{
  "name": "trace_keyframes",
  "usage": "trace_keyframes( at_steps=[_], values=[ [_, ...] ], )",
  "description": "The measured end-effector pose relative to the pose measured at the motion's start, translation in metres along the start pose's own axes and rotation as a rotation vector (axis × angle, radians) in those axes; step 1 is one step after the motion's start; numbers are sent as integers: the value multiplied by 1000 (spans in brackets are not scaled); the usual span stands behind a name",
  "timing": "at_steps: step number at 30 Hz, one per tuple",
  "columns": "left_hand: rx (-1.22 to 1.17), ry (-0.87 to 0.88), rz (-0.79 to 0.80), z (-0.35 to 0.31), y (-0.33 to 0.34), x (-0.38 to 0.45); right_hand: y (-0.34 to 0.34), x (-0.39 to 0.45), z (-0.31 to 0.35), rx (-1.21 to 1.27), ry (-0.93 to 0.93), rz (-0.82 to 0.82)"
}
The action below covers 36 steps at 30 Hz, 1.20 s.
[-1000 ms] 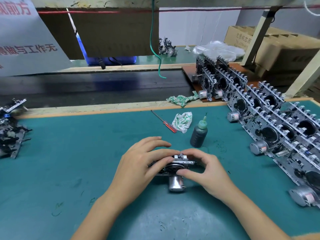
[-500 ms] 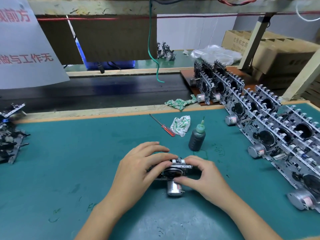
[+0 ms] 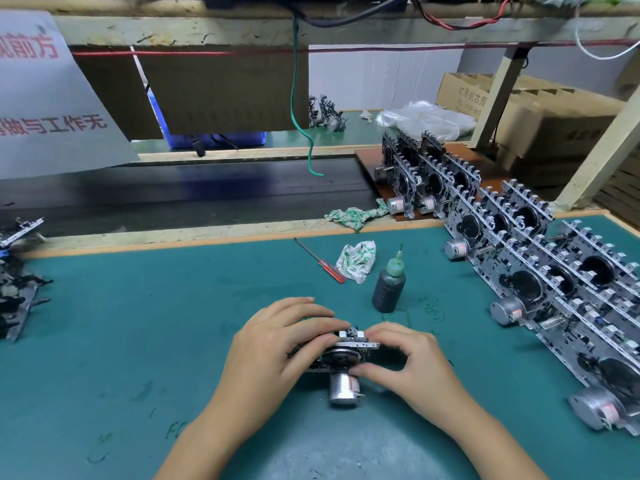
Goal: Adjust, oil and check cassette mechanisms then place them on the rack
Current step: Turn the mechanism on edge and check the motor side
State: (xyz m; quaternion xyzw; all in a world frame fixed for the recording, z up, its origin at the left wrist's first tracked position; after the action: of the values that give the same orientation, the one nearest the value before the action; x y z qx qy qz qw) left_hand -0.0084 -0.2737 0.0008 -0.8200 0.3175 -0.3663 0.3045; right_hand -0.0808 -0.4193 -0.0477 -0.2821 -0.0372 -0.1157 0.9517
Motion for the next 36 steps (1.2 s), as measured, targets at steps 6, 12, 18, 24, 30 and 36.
trace_keyframes(
  at_steps=[6, 12, 18, 24, 30, 36],
  values=[
    [-3, 10, 0, 0, 0, 0, 12, 2, 4, 134, 15, 24],
    [-14, 18, -1, -1, 0, 0, 19, 6, 5, 296, 33, 88],
    [-11, 17, -2, -1, 0, 0, 20, 8, 4, 369, 41, 98],
    [-81, 36, 2, 0, 0, -3, 22, 10, 8, 366, 12, 138],
    [-65, 28, 7, -1, 2, -1, 21, 9, 9, 382, -30, 114],
    [-66, 21, 20, 0, 3, -1, 19, 8, 8, 325, -48, 67]
  ],
)
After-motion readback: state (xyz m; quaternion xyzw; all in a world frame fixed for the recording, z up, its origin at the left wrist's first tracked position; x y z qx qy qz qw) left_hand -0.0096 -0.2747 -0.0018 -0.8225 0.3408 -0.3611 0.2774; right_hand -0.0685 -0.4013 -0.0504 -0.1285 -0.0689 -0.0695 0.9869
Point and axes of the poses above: each hand's wrist, its own x-axis towards the middle knuckle, its own y-axis out of the palm, z = x × y, the point moved 8 cm from there along x, towards the middle knuckle, and after that the axes turned 6 degrees about z, right-handed, at the moved point
